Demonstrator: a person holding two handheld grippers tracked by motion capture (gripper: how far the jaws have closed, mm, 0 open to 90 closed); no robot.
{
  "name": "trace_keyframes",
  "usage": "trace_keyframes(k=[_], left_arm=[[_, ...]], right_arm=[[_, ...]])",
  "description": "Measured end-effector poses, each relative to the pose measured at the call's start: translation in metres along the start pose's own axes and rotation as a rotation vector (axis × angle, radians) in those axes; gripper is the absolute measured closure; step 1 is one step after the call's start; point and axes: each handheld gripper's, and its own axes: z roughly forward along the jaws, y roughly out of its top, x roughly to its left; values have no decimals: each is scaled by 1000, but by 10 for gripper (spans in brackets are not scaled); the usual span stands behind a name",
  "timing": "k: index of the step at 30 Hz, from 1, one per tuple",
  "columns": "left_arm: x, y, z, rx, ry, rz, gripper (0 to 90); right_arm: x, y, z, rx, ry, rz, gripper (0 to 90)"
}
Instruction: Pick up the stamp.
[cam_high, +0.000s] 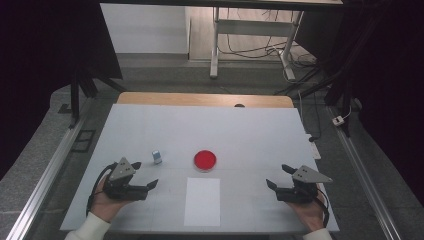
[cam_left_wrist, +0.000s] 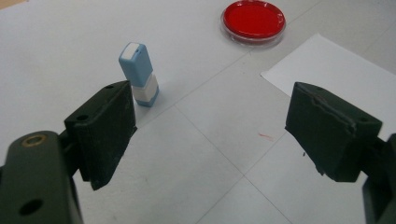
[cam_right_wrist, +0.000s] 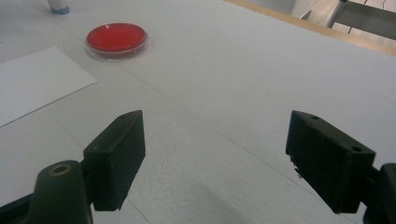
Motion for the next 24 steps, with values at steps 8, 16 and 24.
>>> trace_keyframes(k=[8, 16, 24], left_arm=[[4, 10, 0, -1, 6, 4, 166], [9, 24, 4, 6, 6, 15, 174], [15, 33, 8, 17, 11, 17, 188]], right_arm=[[1, 0, 1, 3, 1, -3, 206], [2, 0, 3, 4, 6, -4, 208], [2, 0, 4, 6, 9, -5, 210]])
